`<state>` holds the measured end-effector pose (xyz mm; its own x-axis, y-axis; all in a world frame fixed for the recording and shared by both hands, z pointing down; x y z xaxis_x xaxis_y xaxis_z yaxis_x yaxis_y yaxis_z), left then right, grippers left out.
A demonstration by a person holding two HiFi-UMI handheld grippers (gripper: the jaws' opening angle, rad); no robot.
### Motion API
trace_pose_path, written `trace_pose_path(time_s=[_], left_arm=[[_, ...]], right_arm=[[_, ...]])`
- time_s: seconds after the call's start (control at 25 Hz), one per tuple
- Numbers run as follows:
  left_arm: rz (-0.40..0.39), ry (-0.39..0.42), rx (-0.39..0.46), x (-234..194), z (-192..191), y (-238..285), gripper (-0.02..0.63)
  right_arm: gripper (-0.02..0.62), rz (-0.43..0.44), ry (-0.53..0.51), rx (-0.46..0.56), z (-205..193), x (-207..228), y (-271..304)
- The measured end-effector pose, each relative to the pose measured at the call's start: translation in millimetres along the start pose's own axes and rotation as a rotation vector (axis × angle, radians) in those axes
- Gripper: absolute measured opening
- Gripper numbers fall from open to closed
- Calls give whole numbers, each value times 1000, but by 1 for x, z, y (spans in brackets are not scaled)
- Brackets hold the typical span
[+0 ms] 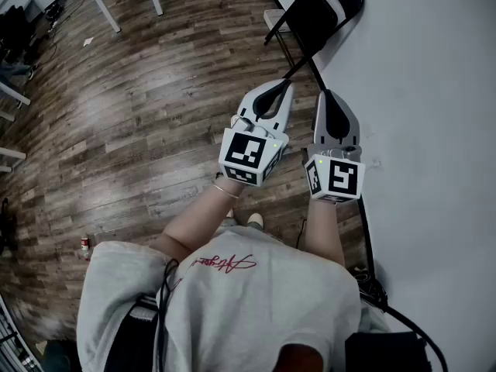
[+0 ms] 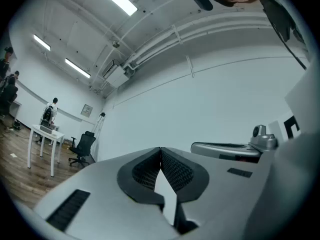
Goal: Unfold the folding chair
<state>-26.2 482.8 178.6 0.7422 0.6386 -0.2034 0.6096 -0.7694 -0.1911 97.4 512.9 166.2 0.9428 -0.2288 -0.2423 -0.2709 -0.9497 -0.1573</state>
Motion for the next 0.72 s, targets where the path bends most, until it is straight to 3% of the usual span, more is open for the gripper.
trace_pose_path(time_s=[0.72], left_arm=[[2, -3, 0, -11, 3, -4, 14]], right_arm=[[17, 4, 2, -3, -3, -15, 6]])
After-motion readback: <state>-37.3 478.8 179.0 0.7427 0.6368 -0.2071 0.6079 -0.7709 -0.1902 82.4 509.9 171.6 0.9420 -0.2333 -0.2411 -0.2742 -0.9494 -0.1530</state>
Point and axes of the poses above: the fingertips, and each gripper's own axes: y forward along the fingers, x to its right, z out of its top, the point moved 7 cm from there along -y, backward along the fingers, and after that the axes turned 5 degrees about -y, right-handed, at the moved point
